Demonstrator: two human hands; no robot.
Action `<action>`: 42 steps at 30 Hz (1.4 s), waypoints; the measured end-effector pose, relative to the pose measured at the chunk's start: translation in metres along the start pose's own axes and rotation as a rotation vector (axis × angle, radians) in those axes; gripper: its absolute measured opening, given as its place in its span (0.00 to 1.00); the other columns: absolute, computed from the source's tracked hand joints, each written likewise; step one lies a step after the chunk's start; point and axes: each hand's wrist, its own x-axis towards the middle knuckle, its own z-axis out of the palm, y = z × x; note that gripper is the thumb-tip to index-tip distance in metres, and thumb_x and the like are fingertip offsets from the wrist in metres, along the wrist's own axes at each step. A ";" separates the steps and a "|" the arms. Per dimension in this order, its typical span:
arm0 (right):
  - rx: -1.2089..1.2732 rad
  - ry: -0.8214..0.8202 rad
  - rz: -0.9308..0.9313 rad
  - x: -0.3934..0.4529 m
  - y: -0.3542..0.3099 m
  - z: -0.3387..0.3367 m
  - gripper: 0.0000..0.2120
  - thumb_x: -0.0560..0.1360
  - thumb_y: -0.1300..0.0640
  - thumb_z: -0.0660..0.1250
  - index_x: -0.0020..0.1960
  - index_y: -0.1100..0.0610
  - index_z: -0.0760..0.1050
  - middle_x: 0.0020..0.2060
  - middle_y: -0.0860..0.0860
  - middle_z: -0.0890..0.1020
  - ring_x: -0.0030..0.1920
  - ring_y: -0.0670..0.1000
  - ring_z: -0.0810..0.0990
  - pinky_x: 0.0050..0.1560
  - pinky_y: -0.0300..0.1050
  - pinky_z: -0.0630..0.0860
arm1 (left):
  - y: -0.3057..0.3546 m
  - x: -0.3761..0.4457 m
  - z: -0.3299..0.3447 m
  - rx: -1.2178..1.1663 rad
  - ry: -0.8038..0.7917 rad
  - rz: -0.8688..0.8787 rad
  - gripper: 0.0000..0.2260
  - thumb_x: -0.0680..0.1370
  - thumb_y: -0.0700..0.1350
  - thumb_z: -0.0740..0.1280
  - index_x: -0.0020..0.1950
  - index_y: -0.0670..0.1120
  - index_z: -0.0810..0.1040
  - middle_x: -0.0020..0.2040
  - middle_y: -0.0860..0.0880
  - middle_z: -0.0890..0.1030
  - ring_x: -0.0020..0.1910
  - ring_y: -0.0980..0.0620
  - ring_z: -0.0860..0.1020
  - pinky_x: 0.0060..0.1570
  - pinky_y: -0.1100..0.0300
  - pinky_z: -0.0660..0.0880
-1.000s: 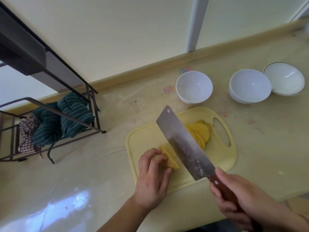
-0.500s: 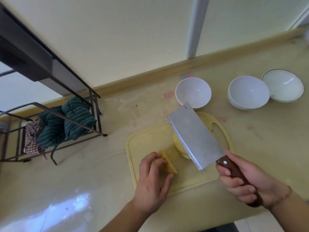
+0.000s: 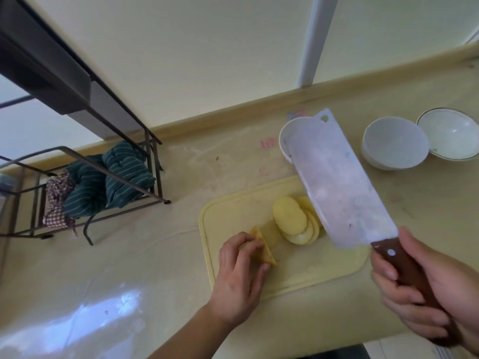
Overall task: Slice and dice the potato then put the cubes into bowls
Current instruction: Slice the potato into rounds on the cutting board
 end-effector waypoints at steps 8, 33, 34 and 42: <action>-1.636 0.625 -0.223 0.019 0.070 0.064 0.46 0.50 0.18 0.22 0.39 0.46 0.64 0.28 0.49 0.75 0.31 0.44 0.75 0.35 0.38 0.70 | 0.000 0.000 0.005 -0.032 0.029 -0.013 0.16 0.85 0.52 0.61 0.71 0.49 0.68 0.69 0.50 0.67 0.70 0.48 0.70 0.68 0.47 0.72; 0.130 -0.564 0.083 0.036 0.054 0.031 0.24 0.82 0.37 0.49 0.48 0.55 0.69 0.31 0.49 0.66 0.25 0.46 0.58 0.25 0.44 0.57 | 0.077 0.083 -0.049 -1.382 0.259 -0.909 0.24 0.81 0.58 0.61 0.64 0.40 0.80 0.61 0.41 0.83 0.56 0.46 0.83 0.58 0.53 0.80; 0.140 -0.597 0.089 0.037 0.054 0.032 0.23 0.81 0.36 0.49 0.47 0.54 0.69 0.30 0.49 0.65 0.24 0.46 0.56 0.23 0.46 0.56 | 0.080 0.088 -0.054 -1.523 0.092 -0.972 0.30 0.81 0.61 0.57 0.67 0.38 0.79 0.65 0.38 0.81 0.60 0.43 0.81 0.63 0.49 0.78; 0.130 -0.629 0.079 0.044 0.056 0.026 0.20 0.81 0.36 0.49 0.43 0.53 0.58 0.27 0.49 0.57 0.20 0.45 0.55 0.19 0.44 0.55 | 0.075 0.083 -0.047 -1.895 -0.344 -0.925 0.33 0.83 0.62 0.54 0.77 0.39 0.69 0.75 0.35 0.70 0.73 0.36 0.72 0.74 0.40 0.66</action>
